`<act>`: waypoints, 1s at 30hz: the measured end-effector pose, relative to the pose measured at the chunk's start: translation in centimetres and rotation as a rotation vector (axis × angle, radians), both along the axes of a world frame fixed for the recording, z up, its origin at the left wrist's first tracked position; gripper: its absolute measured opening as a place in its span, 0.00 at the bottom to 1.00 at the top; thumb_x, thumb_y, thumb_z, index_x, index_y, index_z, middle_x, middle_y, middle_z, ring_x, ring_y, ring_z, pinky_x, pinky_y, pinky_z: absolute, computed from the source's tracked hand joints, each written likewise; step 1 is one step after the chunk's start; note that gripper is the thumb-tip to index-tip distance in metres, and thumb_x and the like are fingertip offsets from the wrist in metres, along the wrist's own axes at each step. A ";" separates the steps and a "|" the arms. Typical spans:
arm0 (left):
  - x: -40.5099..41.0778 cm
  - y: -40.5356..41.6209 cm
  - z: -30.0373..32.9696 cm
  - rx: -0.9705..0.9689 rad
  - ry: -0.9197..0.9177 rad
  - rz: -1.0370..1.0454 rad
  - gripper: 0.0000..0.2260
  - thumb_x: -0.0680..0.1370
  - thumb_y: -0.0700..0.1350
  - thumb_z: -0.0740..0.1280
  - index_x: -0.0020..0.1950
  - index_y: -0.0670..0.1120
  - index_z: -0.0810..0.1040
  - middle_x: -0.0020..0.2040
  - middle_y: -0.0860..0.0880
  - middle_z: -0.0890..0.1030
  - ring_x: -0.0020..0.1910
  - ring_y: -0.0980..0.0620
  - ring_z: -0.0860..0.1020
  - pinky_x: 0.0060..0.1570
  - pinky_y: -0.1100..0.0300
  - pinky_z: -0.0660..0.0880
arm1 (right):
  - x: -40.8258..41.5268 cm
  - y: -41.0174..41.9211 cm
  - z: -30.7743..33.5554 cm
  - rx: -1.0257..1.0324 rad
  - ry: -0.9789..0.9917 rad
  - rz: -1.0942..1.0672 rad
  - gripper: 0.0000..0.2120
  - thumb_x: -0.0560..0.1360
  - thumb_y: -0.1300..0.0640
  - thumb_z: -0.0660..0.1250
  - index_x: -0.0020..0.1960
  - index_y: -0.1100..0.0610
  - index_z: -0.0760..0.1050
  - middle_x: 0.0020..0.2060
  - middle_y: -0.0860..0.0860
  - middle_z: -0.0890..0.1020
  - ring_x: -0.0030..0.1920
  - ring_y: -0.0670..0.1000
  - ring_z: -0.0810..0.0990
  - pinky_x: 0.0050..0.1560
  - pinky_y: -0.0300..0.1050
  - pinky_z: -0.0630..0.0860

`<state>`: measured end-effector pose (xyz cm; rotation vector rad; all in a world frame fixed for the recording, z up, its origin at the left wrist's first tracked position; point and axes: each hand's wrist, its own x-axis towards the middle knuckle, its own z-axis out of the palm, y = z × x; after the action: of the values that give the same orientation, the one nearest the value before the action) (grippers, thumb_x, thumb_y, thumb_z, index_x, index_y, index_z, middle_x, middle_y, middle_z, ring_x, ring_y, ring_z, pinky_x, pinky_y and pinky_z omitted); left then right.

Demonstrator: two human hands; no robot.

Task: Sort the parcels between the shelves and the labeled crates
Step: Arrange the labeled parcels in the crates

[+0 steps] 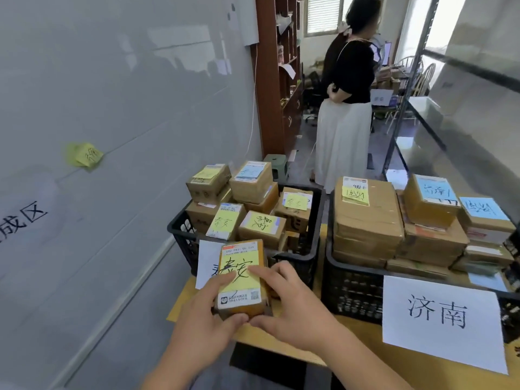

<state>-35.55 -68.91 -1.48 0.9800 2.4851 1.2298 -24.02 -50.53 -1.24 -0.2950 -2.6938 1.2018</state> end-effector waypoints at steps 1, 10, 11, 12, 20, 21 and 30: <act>-1.3 0.1 0.1 -0.002 -0.003 0.005 0.32 0.68 0.46 0.81 0.60 0.73 0.71 0.57 0.66 0.78 0.55 0.64 0.78 0.47 0.69 0.77 | -1.3 0.5 0.2 0.004 -0.008 0.009 0.41 0.72 0.43 0.77 0.76 0.30 0.57 0.62 0.37 0.62 0.64 0.42 0.71 0.64 0.42 0.76; -15.7 1.3 0.5 -0.005 -0.055 -0.067 0.32 0.70 0.44 0.81 0.61 0.71 0.70 0.56 0.69 0.75 0.53 0.66 0.77 0.46 0.69 0.77 | -13.6 7.1 1.2 0.217 -0.111 -0.217 0.36 0.76 0.41 0.72 0.79 0.36 0.58 0.74 0.40 0.62 0.71 0.47 0.70 0.67 0.45 0.73; -17.2 1.5 0.4 -0.001 -0.068 -0.082 0.32 0.69 0.45 0.81 0.61 0.72 0.70 0.56 0.68 0.75 0.54 0.64 0.78 0.49 0.65 0.79 | -14.9 7.9 1.1 0.248 -0.147 -0.233 0.36 0.76 0.42 0.72 0.79 0.38 0.59 0.75 0.41 0.62 0.71 0.48 0.70 0.68 0.45 0.72; -18.4 1.7 0.2 0.002 -0.075 -0.095 0.33 0.69 0.45 0.81 0.62 0.73 0.70 0.57 0.68 0.76 0.54 0.63 0.79 0.51 0.61 0.80 | -16.2 8.6 0.9 0.271 -0.184 -0.243 0.36 0.76 0.42 0.72 0.79 0.39 0.59 0.75 0.42 0.62 0.72 0.48 0.69 0.68 0.45 0.72; -24.7 3.6 -0.5 0.020 -0.104 -0.218 0.34 0.70 0.45 0.80 0.62 0.75 0.69 0.58 0.66 0.77 0.56 0.68 0.76 0.48 0.74 0.70 | -21.7 10.9 -2.3 0.374 -0.427 -0.227 0.37 0.75 0.42 0.74 0.79 0.40 0.62 0.82 0.46 0.57 0.80 0.54 0.57 0.77 0.55 0.63; -25.1 3.9 -0.6 0.026 -0.112 -0.225 0.34 0.70 0.44 0.81 0.61 0.76 0.69 0.59 0.66 0.76 0.56 0.69 0.75 0.50 0.73 0.70 | -21.8 11.0 -2.5 0.385 -0.438 -0.221 0.36 0.75 0.43 0.74 0.78 0.39 0.62 0.82 0.46 0.57 0.81 0.55 0.57 0.78 0.55 0.63; -25.8 6.0 -0.3 0.004 -0.074 -0.261 0.37 0.69 0.45 0.81 0.62 0.79 0.67 0.59 0.65 0.77 0.56 0.62 0.77 0.52 0.65 0.74 | -22.1 11.8 -2.4 0.406 -0.402 -0.224 0.34 0.75 0.48 0.74 0.78 0.41 0.66 0.81 0.48 0.60 0.80 0.55 0.56 0.78 0.55 0.61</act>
<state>-61.31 -62.88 -1.80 1.1923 2.2146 1.1653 -46.12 -38.75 -3.61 -0.8219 -3.0437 0.5592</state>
